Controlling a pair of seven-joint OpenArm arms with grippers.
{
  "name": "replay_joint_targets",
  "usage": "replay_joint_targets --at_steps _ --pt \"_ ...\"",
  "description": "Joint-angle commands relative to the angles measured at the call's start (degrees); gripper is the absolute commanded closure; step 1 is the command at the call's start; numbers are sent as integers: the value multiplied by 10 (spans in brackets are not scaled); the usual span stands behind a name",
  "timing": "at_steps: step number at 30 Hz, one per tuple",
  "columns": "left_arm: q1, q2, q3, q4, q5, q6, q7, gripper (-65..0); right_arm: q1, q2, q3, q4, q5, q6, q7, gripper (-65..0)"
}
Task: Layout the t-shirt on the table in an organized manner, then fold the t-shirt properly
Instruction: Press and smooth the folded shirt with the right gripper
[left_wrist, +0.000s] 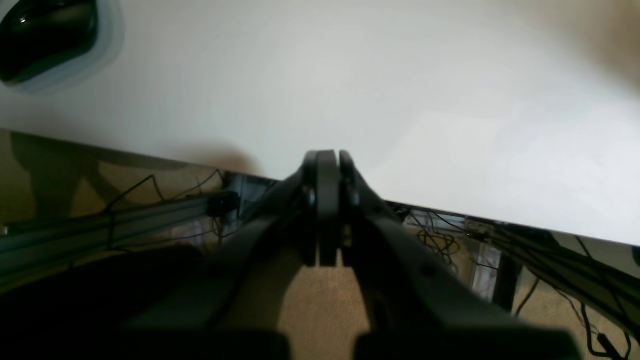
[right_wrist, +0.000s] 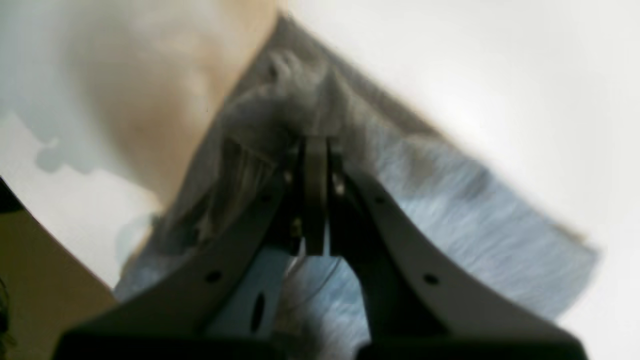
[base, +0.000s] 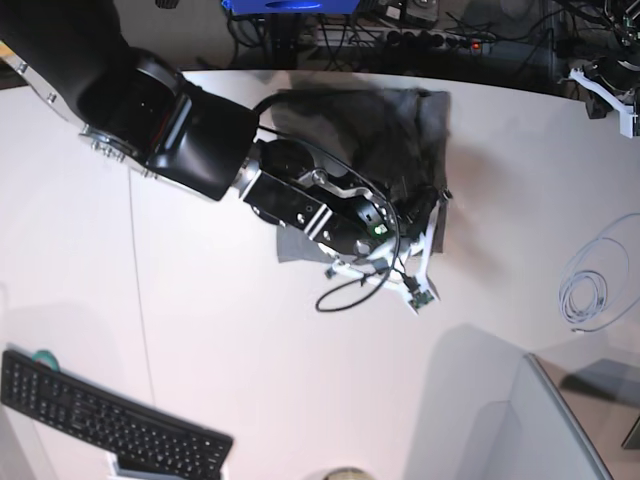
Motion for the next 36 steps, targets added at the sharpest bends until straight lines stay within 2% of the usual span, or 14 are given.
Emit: replay_joint_targets --at_steps 1,6,8,10,13,15,16,19,22,25,27,31,33,36 --pt "2 -9 -4 9 -5 1 -10 0 16 -11 2 22 -3 6 17 0" --pt "2 -9 -4 9 -5 1 -10 0 14 -7 2 107 -6 6 17 0" --pt "2 -9 -4 9 -5 1 -10 0 14 14 2 154 -4 6 0 0" --pt "2 -9 -4 9 -5 1 -10 0 10 39 6 212 -2 5 -68 0" --pt "2 -9 -3 9 -6 1 -10 0 -35 65 38 293 19 3 -209 0" --pt "2 -9 -3 9 -6 1 -10 0 -81 81 51 339 17 3 -257 0" --pt "1 -8 -1 9 -6 1 -10 0 -100 92 50 355 15 3 -264 0" --pt "-10 -3 39 -3 -6 1 -10 0 -158 113 49 383 -3 3 -262 0" --pt "-19 0 87 -25 -6 1 -19 0 -194 113 49 389 -29 3 -262 0" --pt "-24 28 114 -35 -4 1 -58 0 -207 111 40 387 -49 3 -262 -8" --pt "-27 42 118 -39 -3 1 -66 0 -209 108 39 379 -63 3 -248 -69" --pt "-28 43 119 -56 -5 1 -74 0 -209 96 38 345 -63 3 -221 -263" --pt "-28 44 119 -56 -5 1 -84 0 -209 92 38 316 -66 4 -209 -284" --pt "-27 44 120 -63 -5 1 -86 0 -209 91 38 278 -66 5 -162 -249"
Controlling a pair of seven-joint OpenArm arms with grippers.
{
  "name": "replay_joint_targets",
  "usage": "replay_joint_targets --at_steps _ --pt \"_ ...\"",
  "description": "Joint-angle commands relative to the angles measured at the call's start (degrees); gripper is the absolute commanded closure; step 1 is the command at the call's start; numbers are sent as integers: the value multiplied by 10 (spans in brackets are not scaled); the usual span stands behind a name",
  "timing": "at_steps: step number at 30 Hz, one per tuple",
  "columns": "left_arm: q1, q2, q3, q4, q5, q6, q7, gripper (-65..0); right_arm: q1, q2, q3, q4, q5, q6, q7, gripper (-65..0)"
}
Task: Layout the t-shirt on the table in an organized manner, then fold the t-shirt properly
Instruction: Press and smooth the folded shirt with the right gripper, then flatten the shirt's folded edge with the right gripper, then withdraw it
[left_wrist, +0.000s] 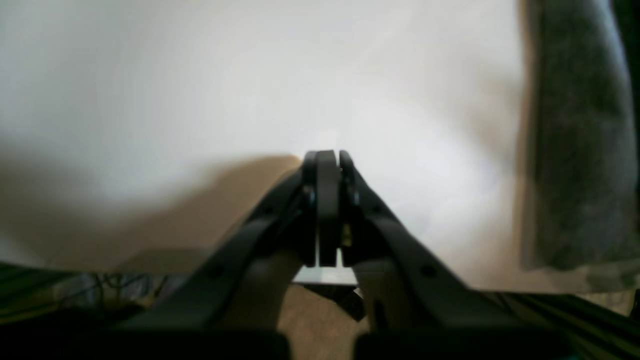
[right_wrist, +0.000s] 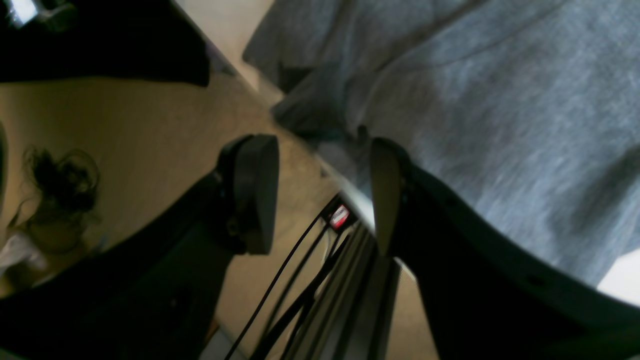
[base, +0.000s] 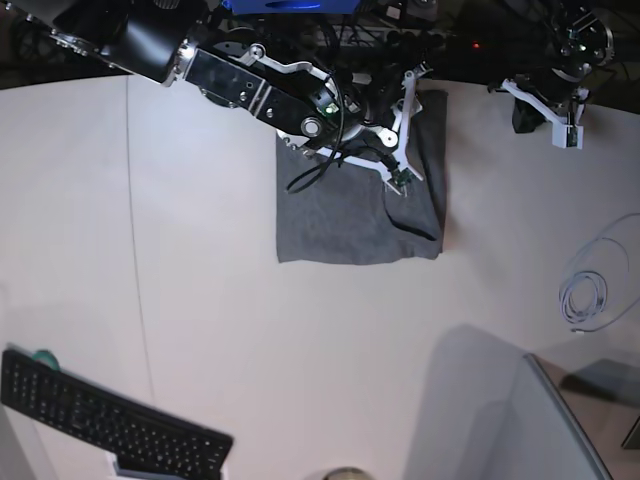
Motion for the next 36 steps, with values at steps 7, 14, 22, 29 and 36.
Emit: replay_joint_targets --at_steps 7,14,22,29,36 --pt "1 -7 -2 -4 -5 -3 -10 0 10 -4 1 -39 2 1 37 -56" --pt "1 -8 -2 -4 -5 -3 -10 0 12 -16 -9 -54 1 6 38 -51" --pt "3 -9 27 -3 -5 -3 -10 0 55 -54 -60 -111 1 49 39 -51" --pt "4 -9 24 -2 -5 -3 -10 0 82 -88 -104 -148 1 49 39 -51" --pt "4 -10 23 2 -5 -3 -10 0 86 -102 -116 -180 1 50 61 -51"
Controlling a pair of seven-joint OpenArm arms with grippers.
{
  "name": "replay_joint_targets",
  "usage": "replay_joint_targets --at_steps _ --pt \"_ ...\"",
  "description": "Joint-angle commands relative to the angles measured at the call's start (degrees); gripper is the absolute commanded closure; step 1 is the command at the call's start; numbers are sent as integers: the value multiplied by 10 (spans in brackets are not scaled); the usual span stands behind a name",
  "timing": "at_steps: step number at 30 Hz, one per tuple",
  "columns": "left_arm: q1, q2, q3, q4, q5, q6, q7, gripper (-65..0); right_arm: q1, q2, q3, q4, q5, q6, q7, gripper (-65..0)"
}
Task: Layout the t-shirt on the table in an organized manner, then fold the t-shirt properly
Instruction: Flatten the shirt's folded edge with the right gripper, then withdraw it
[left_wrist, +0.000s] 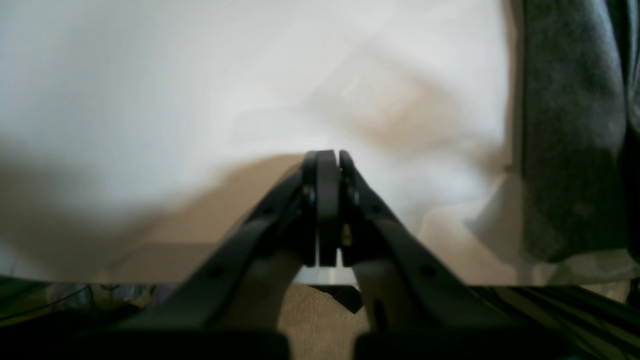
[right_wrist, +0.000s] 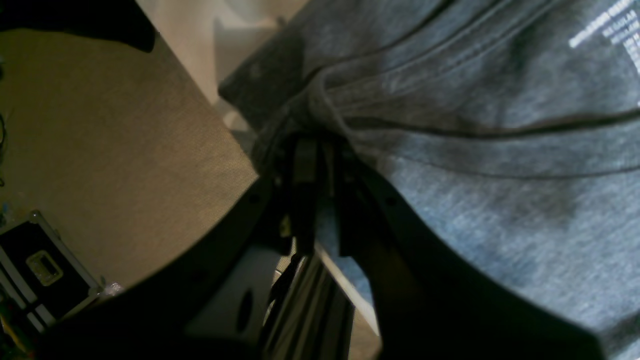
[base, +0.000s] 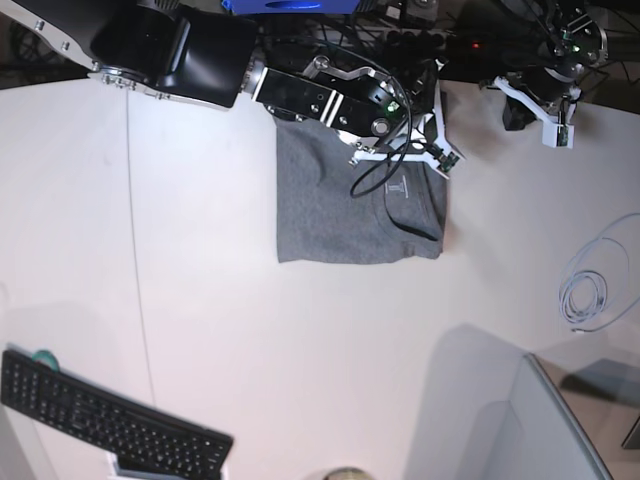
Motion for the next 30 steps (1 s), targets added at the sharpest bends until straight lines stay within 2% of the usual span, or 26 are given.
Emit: replay_joint_targets --at_steps 1,3,7,9,12,15,18,20,24,30 --pt "1 -7 -3 11 -6 -3 -11 0 11 -13 1 5 3 7 8 -51" --pt "0 -7 -3 11 -6 -3 -11 0 12 -13 1 5 3 9 9 -51" --pt "-2 -11 -4 11 -6 -3 -11 0 10 -14 0 24 4 49 6 -51" --pt "0 -23 -4 10 -7 -3 -11 0 9 -10 2 55 4 49 0 -51" --pt "4 -35 -27 10 -7 -3 -11 0 17 2 13 128 3 47 -42 -50" --pt "4 -36 -82 10 -7 -3 -11 0 21 14 76 196 2 47 -72 -50" --pt "4 -43 -131 10 -7 -3 -11 0 32 20 149 192 -3 38 -71 -50" --pt "4 -44 -159 7 -7 -3 -10 0 45 16 175 171 -30 33 -70 -50" --pt "5 -44 -181 5 -7 -3 -10 0 72 2 181 118 -81 34 -18 -50" --pt "12 -40 -181 11 -6 -3 -10 0 96 -17 181 32 -85 34 56 -50"
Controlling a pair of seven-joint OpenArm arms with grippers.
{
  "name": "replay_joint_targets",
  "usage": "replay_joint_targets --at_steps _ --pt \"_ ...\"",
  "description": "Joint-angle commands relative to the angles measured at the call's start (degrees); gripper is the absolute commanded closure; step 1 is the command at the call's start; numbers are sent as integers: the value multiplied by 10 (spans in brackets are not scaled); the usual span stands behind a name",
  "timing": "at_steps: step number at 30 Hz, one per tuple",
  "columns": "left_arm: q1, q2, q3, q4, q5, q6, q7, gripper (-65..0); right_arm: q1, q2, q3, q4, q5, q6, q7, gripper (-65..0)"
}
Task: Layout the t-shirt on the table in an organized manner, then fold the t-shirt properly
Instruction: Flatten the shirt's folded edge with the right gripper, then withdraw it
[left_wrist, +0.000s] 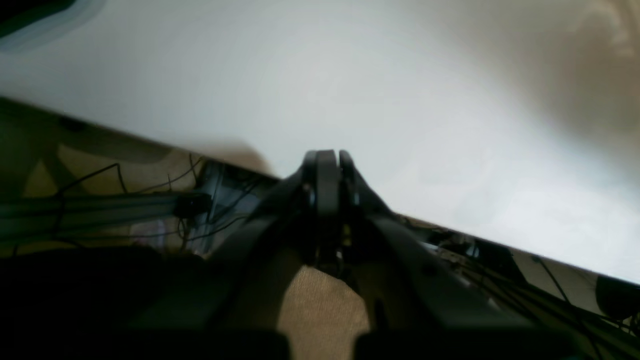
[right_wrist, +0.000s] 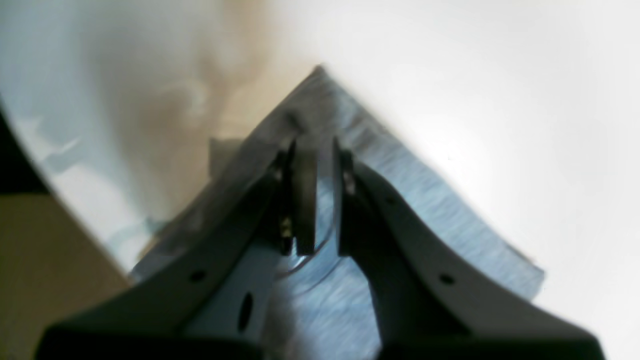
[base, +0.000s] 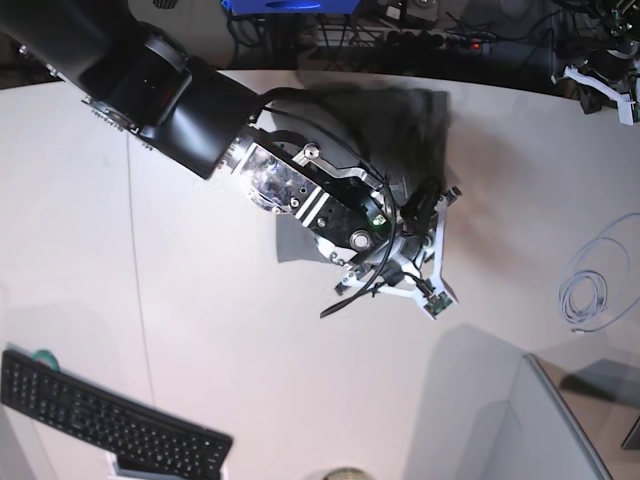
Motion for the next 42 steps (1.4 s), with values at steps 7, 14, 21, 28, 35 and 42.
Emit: replay_joint_targets --at_steps 7,14,21,28,35,42 --pt "4 -10 -3 7 -6 -3 -12 0 34 -10 -3 -99 3 1 96 -50" --pt "4 -9 -3 7 -6 -3 -9 0 34 -17 -87 -143 4 1 164 -51" --pt "4 -2 -1 5 -6 -3 -9 0 33 -18 -127 -141 4 1 195 -53" --pt "3 9 36 43 -9 -3 -8 0 35 6 -117 16 3 7 125 -50" --pt "-11 71 66 280 -149 -3 145 0 -24 66 25 179 2 6 12 -50" --pt "-107 79 225 275 -163 -3 172 0 -150 146 238 204 1 6 12 -50"
